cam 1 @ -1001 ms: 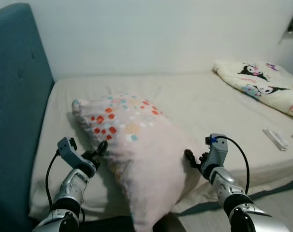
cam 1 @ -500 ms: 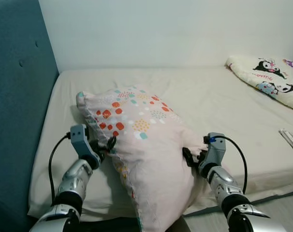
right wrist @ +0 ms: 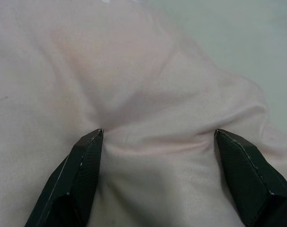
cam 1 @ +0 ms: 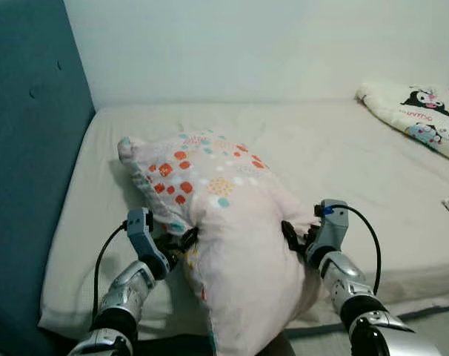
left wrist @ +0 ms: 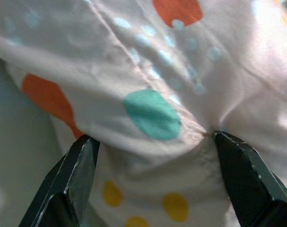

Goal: Clean up the room

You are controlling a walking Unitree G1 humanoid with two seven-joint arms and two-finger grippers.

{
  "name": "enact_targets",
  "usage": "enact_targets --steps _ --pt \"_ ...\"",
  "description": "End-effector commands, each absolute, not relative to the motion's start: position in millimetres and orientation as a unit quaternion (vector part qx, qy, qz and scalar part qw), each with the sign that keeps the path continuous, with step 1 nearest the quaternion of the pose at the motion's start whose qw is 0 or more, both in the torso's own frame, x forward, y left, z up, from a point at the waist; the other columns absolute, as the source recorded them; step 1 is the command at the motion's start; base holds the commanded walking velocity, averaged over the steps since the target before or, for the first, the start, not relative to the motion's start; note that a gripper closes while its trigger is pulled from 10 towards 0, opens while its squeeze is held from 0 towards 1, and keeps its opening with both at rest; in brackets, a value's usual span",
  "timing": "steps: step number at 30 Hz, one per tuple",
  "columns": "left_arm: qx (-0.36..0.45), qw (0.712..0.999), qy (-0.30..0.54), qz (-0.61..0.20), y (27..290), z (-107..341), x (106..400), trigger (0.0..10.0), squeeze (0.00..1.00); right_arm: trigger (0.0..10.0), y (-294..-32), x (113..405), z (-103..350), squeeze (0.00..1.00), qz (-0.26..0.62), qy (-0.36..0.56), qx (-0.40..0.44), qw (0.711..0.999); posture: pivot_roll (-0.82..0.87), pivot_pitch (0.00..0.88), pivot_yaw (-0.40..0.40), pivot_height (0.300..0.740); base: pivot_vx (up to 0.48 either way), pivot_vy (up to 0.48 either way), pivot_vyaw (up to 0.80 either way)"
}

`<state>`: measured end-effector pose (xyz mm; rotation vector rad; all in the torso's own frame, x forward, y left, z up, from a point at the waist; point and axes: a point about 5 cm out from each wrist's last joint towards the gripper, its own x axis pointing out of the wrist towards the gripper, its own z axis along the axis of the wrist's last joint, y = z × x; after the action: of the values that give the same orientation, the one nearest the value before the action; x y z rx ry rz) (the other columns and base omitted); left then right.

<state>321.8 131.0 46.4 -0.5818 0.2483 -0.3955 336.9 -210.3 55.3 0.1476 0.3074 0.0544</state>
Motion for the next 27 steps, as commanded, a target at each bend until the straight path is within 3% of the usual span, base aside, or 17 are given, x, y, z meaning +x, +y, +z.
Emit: enact_targets --steps 1,5,14,27 --pt "-0.33 0.915 0.115 -0.201 121 52 325 10.0 0.0 10.0 -206 332 44 0.0 0.027 0.187 0.049 0.981 -0.08 0.0 -0.063 0.483 0.0 0.0 0.0" --pt "-0.395 0.882 0.104 -0.233 105 64 330 10.0 0.0 10.0 -208 327 36 0.0 0.013 0.216 0.024 0.976 -0.09 0.0 -0.064 0.483 0.0 0.0 0.0" --pt "-0.413 0.85 0.09 -0.315 83 80 326 10.0 0.0 10.0 -210 327 37 0.0 0.006 0.218 0.027 0.976 -0.09 0.0 -0.058 0.483 0.0 0.0 0.0" --pt "-0.326 0.871 0.11 -0.35 53 88 323 10.0 0.0 10.0 -210 327 37 0.0 0.001 0.22 0.025 0.975 -0.09 0.0 -0.055 0.483 0.0 0.0 0.0"
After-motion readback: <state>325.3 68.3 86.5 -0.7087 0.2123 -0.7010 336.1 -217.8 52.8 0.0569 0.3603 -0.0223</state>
